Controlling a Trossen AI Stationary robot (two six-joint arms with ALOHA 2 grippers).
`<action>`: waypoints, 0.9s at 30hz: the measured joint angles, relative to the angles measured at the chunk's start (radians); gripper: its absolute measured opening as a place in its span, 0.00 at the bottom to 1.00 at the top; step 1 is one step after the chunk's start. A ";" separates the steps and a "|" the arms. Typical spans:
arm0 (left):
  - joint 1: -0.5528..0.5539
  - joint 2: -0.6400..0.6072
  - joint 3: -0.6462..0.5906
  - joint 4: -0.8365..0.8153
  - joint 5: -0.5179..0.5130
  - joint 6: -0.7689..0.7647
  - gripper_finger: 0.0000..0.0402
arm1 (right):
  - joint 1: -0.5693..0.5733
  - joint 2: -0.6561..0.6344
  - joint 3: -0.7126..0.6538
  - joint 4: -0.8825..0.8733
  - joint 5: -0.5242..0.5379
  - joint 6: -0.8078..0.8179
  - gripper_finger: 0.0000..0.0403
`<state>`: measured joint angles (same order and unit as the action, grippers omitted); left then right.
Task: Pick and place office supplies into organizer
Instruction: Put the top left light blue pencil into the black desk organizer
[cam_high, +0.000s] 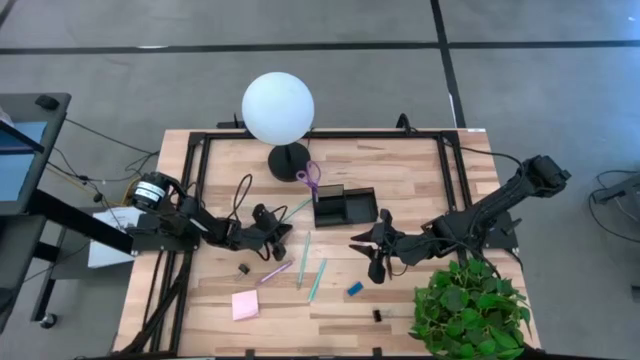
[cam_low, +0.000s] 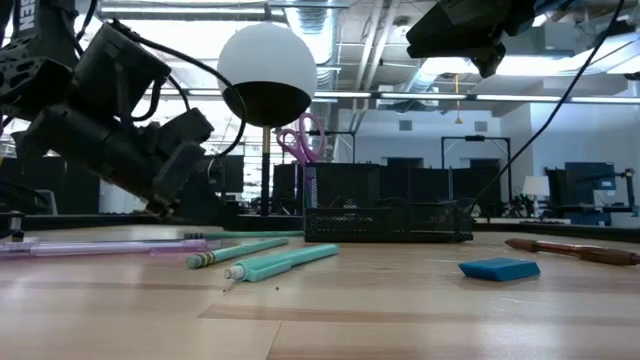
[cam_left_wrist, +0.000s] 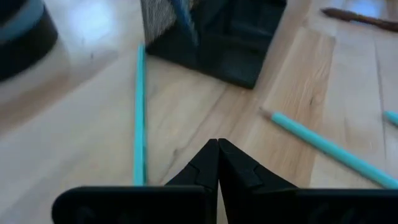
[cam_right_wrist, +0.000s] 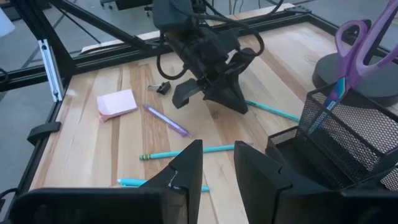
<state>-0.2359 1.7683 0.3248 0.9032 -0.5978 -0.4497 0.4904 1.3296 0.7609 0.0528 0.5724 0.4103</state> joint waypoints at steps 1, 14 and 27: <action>0.000 0.000 0.000 0.023 -0.008 0.026 0.00 | 0.000 0.000 0.000 0.000 0.000 0.000 0.22; 0.029 -0.008 0.006 -0.065 -0.123 0.189 0.32 | -0.001 0.000 0.000 0.000 0.000 0.000 0.22; 0.032 0.029 -0.028 -0.220 -0.131 -0.160 0.52 | -0.017 0.000 0.000 0.003 0.000 0.001 0.22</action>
<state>-0.2041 1.7972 0.2966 0.6828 -0.7284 -0.6099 0.4731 1.3296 0.7609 0.0563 0.5728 0.4110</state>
